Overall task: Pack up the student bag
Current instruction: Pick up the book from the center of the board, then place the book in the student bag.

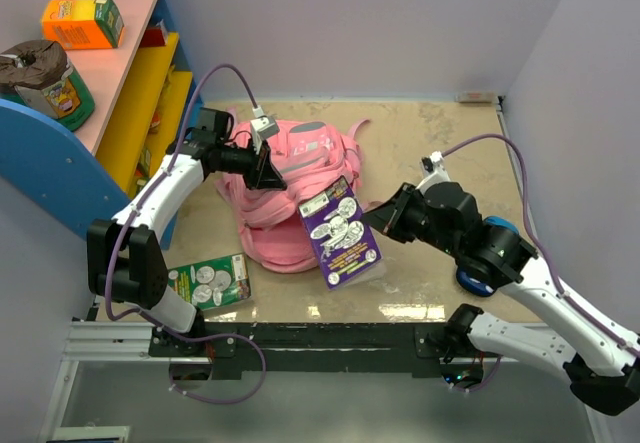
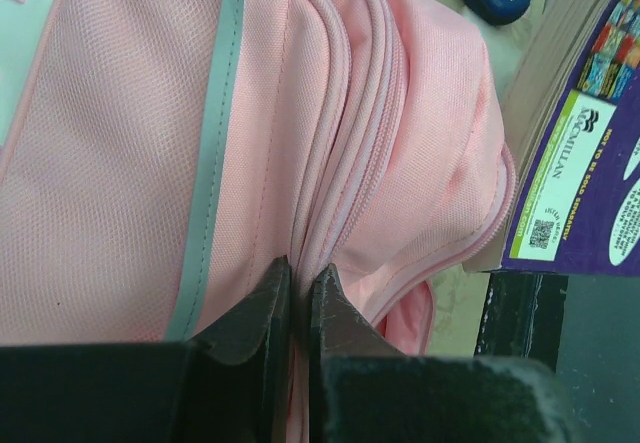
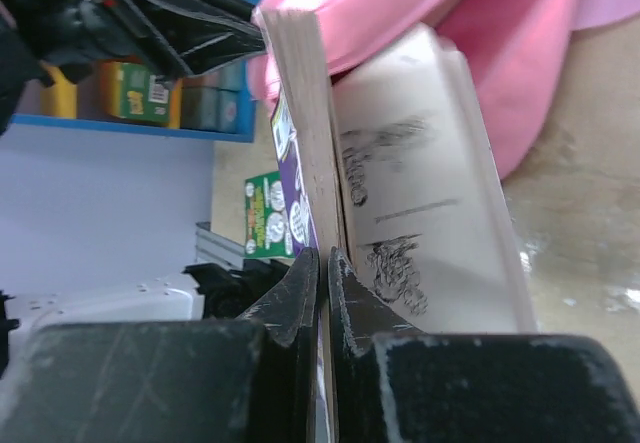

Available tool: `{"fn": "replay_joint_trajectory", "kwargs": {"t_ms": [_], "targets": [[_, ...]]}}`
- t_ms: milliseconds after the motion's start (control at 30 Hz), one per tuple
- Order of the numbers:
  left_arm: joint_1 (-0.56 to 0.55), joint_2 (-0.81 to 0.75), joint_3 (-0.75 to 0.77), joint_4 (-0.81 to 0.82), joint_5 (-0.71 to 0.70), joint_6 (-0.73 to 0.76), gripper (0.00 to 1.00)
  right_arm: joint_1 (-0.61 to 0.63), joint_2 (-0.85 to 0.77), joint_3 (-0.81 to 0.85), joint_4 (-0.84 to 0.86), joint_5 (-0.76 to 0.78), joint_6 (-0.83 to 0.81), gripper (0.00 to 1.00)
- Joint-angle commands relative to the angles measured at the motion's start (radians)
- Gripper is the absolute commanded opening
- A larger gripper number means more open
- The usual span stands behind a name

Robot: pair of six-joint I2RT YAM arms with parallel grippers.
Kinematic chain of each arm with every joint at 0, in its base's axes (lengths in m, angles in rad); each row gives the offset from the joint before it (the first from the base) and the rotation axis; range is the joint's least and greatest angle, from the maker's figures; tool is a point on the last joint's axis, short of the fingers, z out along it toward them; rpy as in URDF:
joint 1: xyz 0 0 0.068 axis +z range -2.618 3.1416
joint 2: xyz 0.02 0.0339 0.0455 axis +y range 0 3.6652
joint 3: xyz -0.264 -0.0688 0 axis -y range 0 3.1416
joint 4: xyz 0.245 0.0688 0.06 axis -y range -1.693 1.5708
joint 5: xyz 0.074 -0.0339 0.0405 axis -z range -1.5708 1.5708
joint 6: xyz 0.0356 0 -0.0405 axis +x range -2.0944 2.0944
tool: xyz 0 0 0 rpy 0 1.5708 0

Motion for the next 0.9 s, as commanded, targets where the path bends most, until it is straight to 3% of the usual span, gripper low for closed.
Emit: {"fn": "replay_joint_trajectory", "kwargs": {"t_ms": [0,100,533,633,700,733,767,833,867], "targets": [[0.001,-0.044,0.007,0.035,0.047,-0.03,0.0,0.005,0.016,0.051,0.139,-0.019,0.007,0.0],[0.001,-0.053,0.007,0.035,0.054,-0.033,0.0,0.005,0.04,-0.001,0.199,-0.016,0.009,0.0],[0.001,-0.075,0.036,0.038,0.101,-0.086,0.0,-0.06,0.206,-0.328,0.827,0.076,0.078,0.0],[0.001,-0.076,0.038,0.033,0.101,-0.086,0.0,-0.06,0.247,-0.359,0.843,0.104,0.11,0.0],[0.001,-0.076,0.036,0.035,0.099,-0.085,0.0,-0.06,0.315,-0.282,0.72,0.133,0.043,0.0],[0.001,-0.076,0.035,0.036,0.101,-0.085,0.0,-0.06,0.333,-0.253,0.584,0.154,0.012,0.05],[0.001,-0.075,0.03,0.036,0.099,-0.085,0.0,-0.061,0.348,-0.207,0.517,0.193,-0.034,0.25],[0.001,-0.076,0.027,0.038,0.099,-0.079,0.0,-0.066,0.341,-0.192,0.372,0.233,-0.065,0.78],[0.001,-0.073,0.025,0.035,0.096,-0.079,0.0,-0.069,0.314,-0.198,0.334,0.269,-0.066,0.89]]}}
